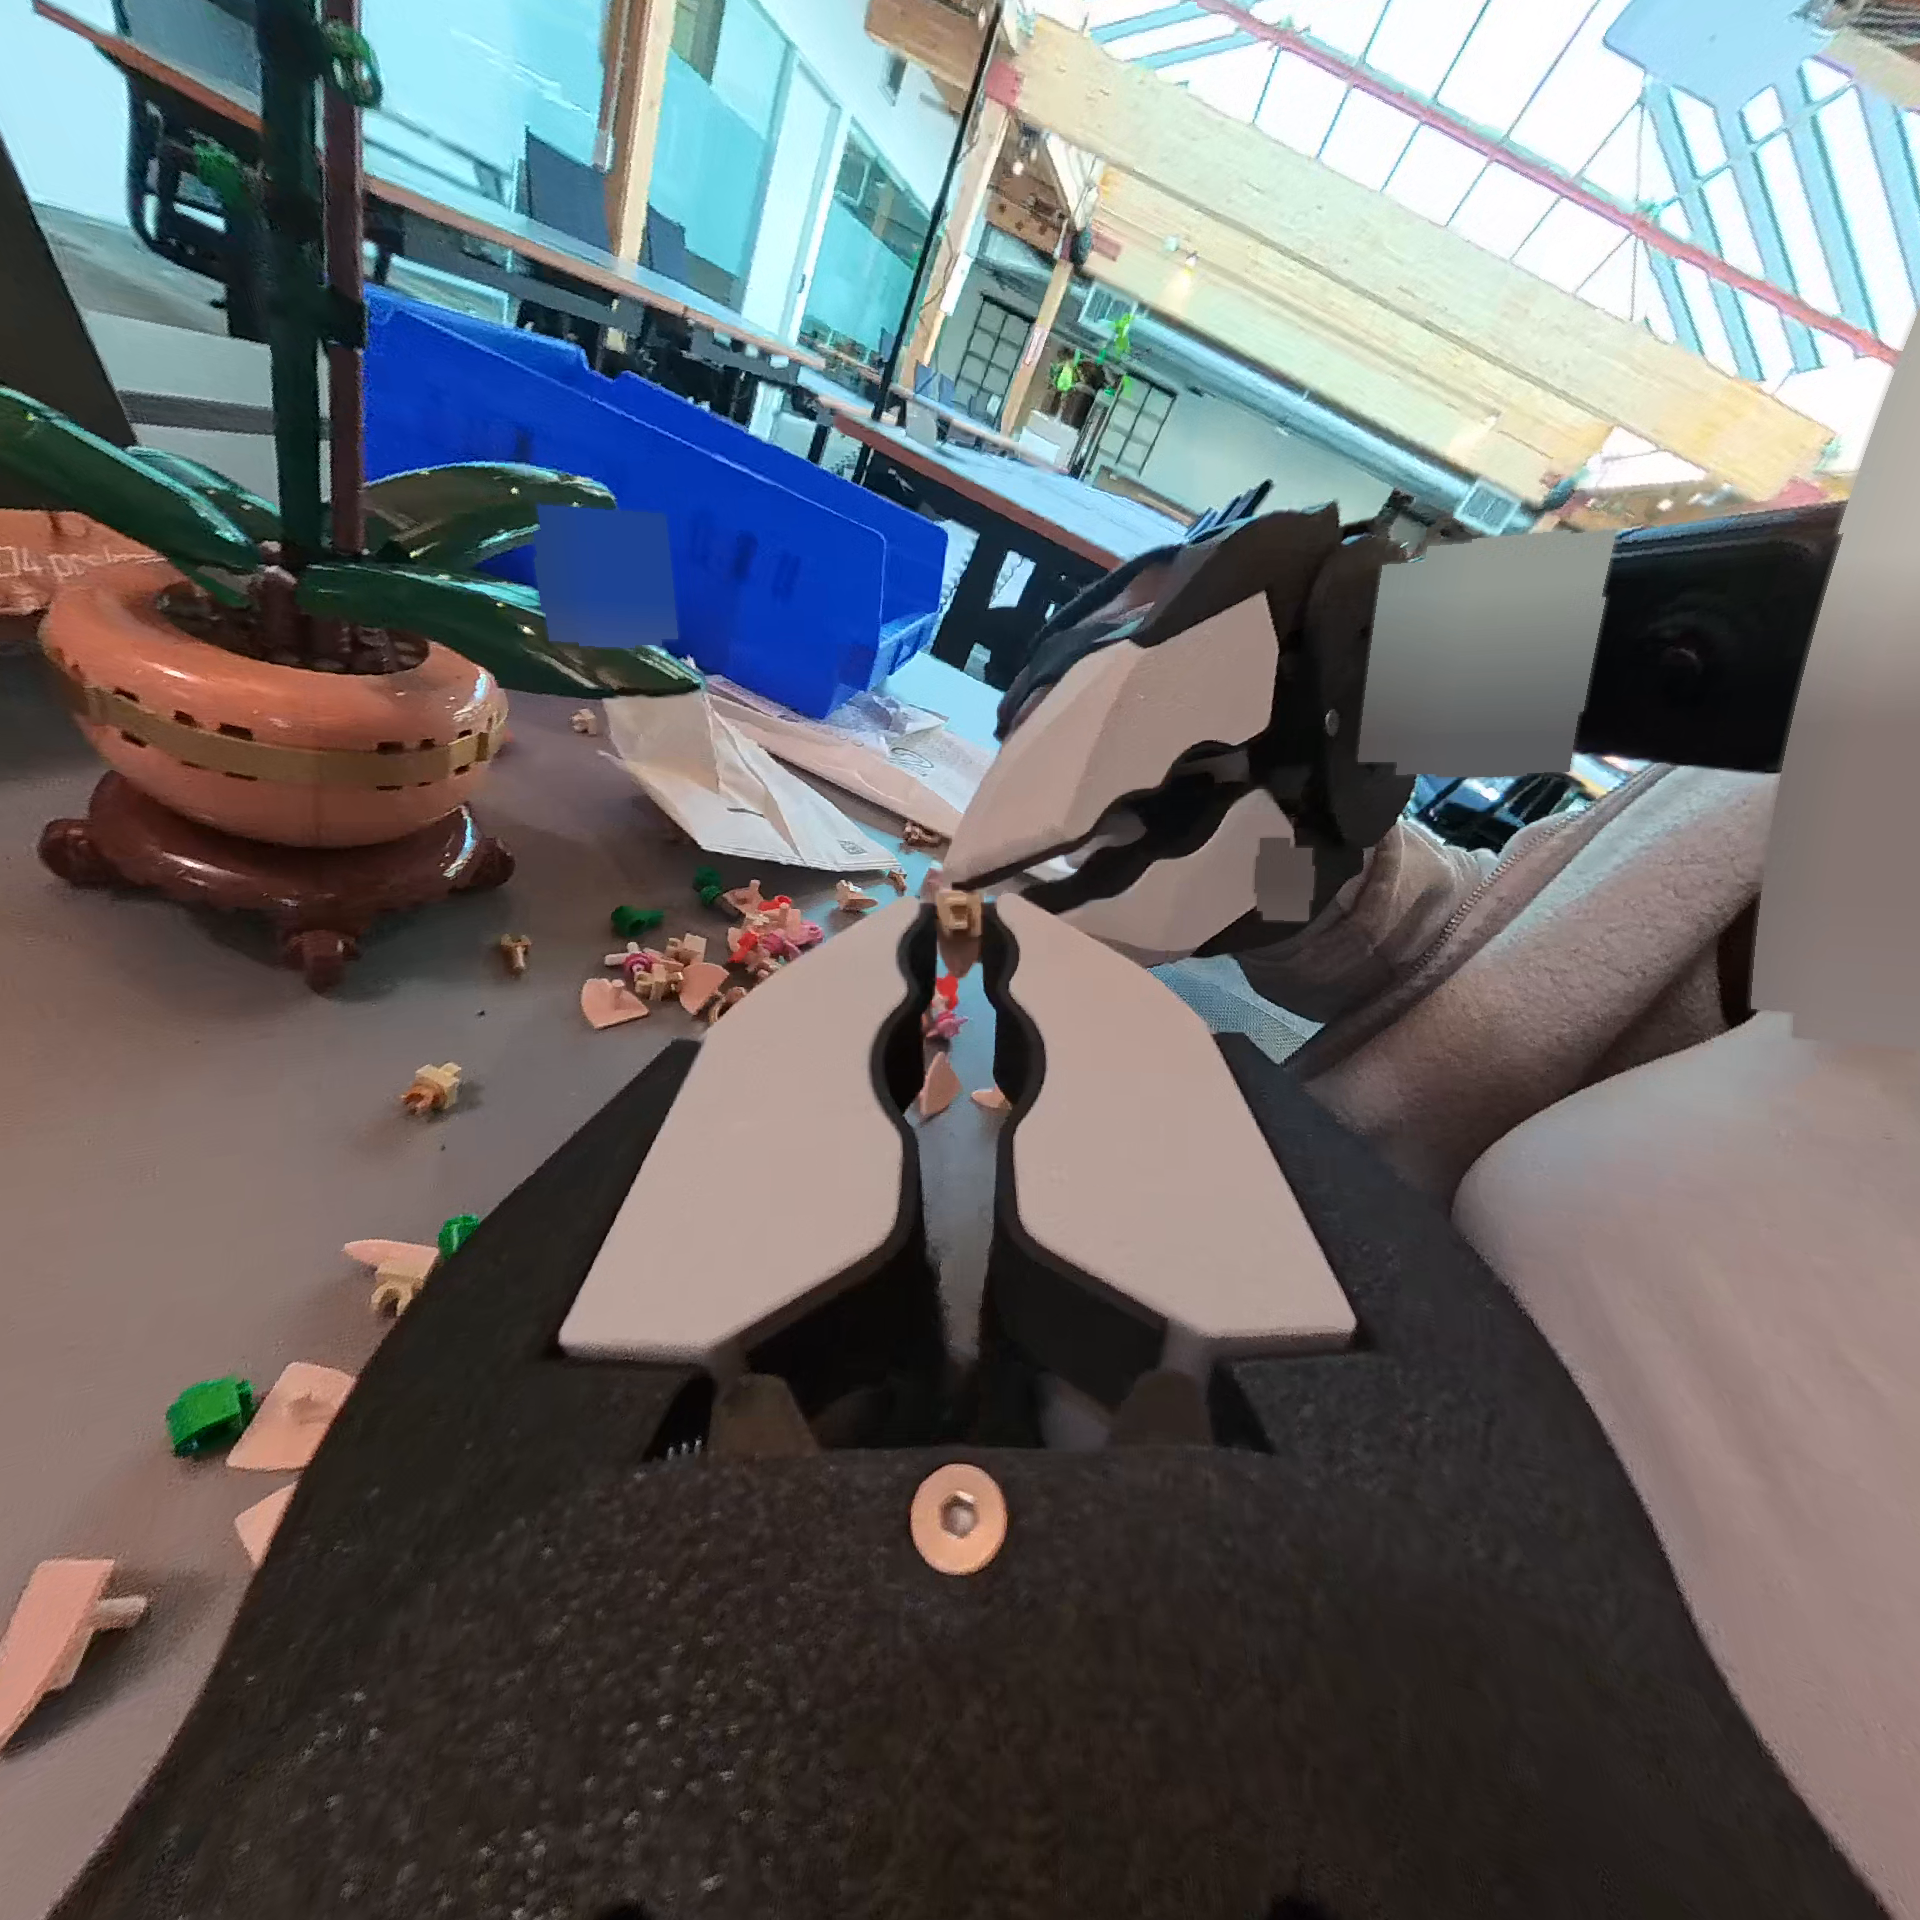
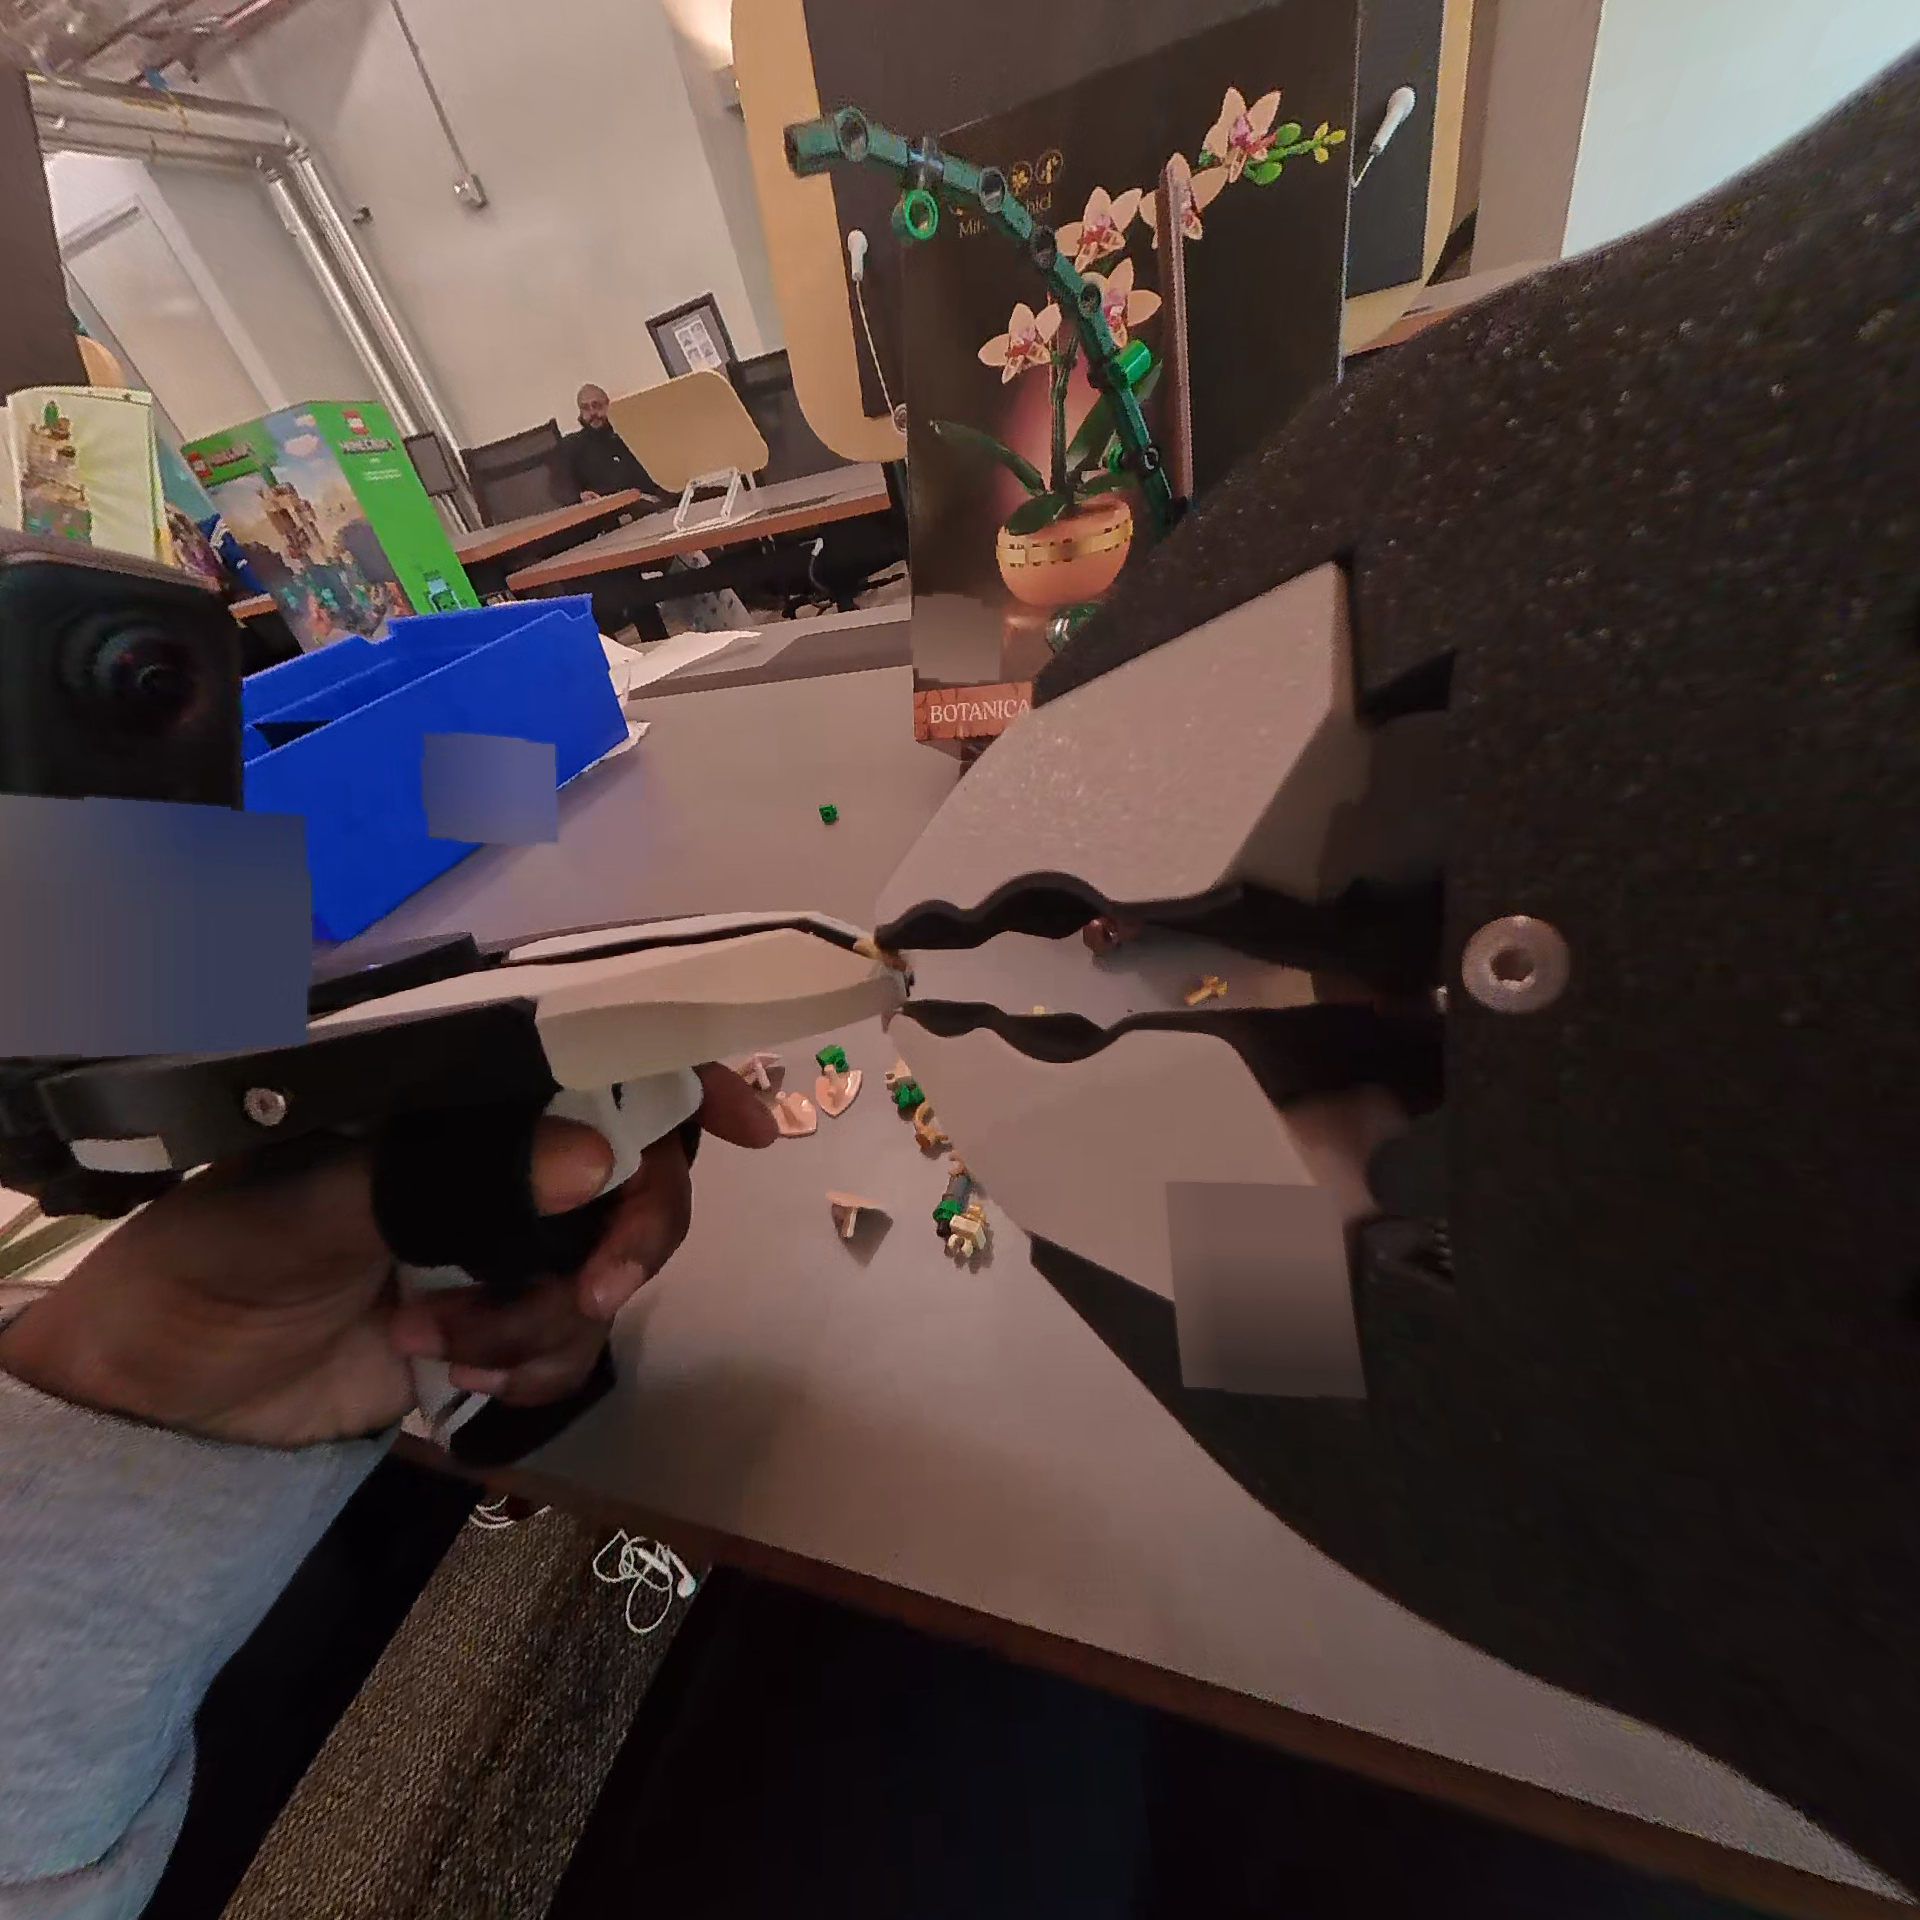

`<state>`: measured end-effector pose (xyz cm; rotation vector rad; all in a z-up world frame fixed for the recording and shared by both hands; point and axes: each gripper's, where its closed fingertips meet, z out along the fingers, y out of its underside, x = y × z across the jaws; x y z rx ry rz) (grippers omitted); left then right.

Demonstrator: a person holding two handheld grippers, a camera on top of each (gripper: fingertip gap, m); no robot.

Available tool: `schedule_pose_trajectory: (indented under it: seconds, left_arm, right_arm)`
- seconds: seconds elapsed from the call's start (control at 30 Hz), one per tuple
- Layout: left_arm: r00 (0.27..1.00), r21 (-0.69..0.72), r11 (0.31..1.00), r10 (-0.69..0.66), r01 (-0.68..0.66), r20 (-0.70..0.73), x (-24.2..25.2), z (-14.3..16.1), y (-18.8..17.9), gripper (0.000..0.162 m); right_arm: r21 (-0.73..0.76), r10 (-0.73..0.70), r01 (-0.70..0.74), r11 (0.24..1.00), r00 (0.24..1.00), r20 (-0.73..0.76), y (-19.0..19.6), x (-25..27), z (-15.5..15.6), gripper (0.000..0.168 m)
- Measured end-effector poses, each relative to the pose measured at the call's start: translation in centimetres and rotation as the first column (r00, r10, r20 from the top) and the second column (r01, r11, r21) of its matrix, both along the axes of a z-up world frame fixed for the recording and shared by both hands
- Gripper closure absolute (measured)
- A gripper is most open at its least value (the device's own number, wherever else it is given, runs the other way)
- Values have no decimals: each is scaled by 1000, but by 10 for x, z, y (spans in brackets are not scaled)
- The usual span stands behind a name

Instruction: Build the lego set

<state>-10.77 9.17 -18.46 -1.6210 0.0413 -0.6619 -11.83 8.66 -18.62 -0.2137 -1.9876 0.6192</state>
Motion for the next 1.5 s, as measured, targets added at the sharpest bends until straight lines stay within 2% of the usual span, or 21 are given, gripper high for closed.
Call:
schedule_pose_trajectory:
  seconds: [0.13,0.2,0.23,0.3,0.33,0.37,0.43,0.5,0.57,0.67,0.9,1.23,1.4,1.5]
  left_arm:
    - [998,87,995,-44,39,49,2,13,-6,155]
    - [993,154,987,-60,44,106,0,25,-10,155]
    - [987,181,983,-63,35,150,-3,31,-11,155]
    - [957,234,972,-70,2,283,-12,42,-13,156]
    - [930,257,966,-80,-16,359,-16,47,-14,156]
    - [896,269,963,-97,-26,432,-19,49,-13,156]
    - [832,279,960,-139,-20,537,-20,52,-12,156]
    - [800,276,961,-166,1,577,-17,51,-10,156]
    - [792,273,962,-173,8,586,-15,52,-9,156]
    - [797,264,965,-164,5,582,-16,52,-10,156]
    - [772,257,965,-198,47,604,-13,53,-12,156]
    - [781,240,968,-205,72,591,-9,50,-11,156]
    - [782,245,966,-211,77,587,-8,51,-11,156]
    - [787,243,966,-216,87,578,-7,51,-11,155]
  right_arm:
    - [-85,2,-3,996,1000,-17,-2,-1,10,160]
    - [-256,-2,5,967,1000,12,-1,0,18,159]
    - [-393,21,-8,920,999,29,-2,2,24,158]
    - [-688,74,-28,725,997,37,-6,6,43,151]
    - [-775,79,-29,631,996,28,-6,5,49,144]
    - [-801,57,-30,598,998,5,-6,3,51,143]
    - [-730,-27,-38,683,997,-77,-10,-4,48,138]
    - [-629,-73,-30,776,988,-137,-16,-11,46,135]
    - [-580,-108,-15,814,978,-177,-14,-16,48,136]
    - [-497,-101,-28,867,968,-231,-13,-15,49,147]
    - [-314,-16,-80,946,957,-291,-17,-11,45,144]
    - [-239,22,-99,966,952,-306,-12,-11,44,153]
    - [-240,21,-102,965,947,-320,-12,-10,45,155]
    - [-290,26,-116,950,955,-296,-12,-9,46,155]
